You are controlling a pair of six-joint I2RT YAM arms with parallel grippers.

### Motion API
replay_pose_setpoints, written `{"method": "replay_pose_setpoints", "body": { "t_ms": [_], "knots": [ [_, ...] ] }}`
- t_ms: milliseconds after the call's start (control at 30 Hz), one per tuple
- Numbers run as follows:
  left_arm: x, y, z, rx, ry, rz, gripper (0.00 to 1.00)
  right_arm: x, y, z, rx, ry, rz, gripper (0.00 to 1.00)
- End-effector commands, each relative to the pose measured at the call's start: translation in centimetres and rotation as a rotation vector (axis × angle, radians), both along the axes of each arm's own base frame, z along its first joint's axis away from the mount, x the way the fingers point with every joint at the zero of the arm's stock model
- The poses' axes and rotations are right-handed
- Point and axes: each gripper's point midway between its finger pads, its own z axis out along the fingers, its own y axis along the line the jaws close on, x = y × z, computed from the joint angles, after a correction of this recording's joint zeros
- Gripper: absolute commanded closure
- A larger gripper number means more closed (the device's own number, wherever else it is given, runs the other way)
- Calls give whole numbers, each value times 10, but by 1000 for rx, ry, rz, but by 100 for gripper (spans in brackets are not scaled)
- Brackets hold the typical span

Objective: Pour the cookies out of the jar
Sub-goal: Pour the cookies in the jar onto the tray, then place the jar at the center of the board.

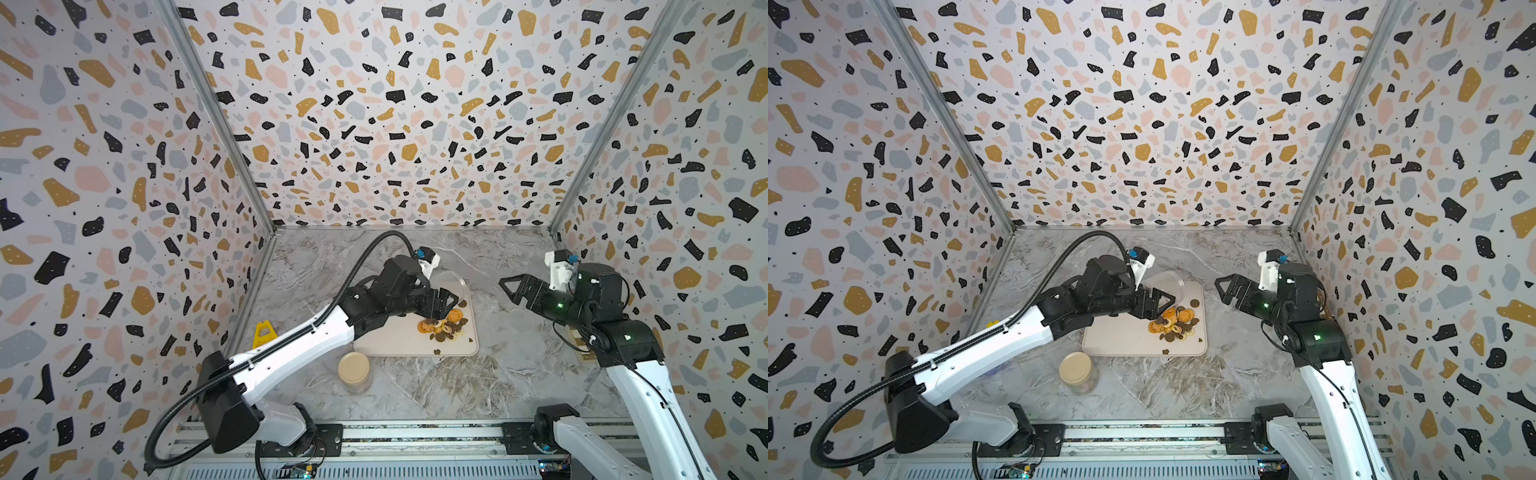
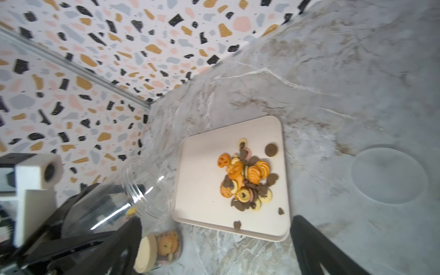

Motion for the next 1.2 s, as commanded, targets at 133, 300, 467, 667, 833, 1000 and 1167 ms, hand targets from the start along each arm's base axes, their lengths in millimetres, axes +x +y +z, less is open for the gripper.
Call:
{"method": "replay_pose_setpoints", "body": {
  "t_ms": [133,300,467,667,833,1000,1167],
  "knots": [
    [-27,1,85,-517,-210,-116,100,-21,47,80,314,-103,275,1],
    [-37,10,101,-648,-267,-140,100,-32,58,90,405,-42,327,1],
    [-42,13,109,-729,-289,-161,100,-42,79,70,391,67,320,1],
    [-46,7,109,-758,-270,-207,100,-53,108,79,425,48,386,1],
    [-49,6,108,-776,-268,-230,100,-50,116,81,444,59,403,1],
    [-50,3,107,-795,-263,-245,100,-43,120,73,436,71,383,1],
    [-50,1,105,-803,-253,-259,100,-36,126,65,428,89,371,1]
  ]
}}
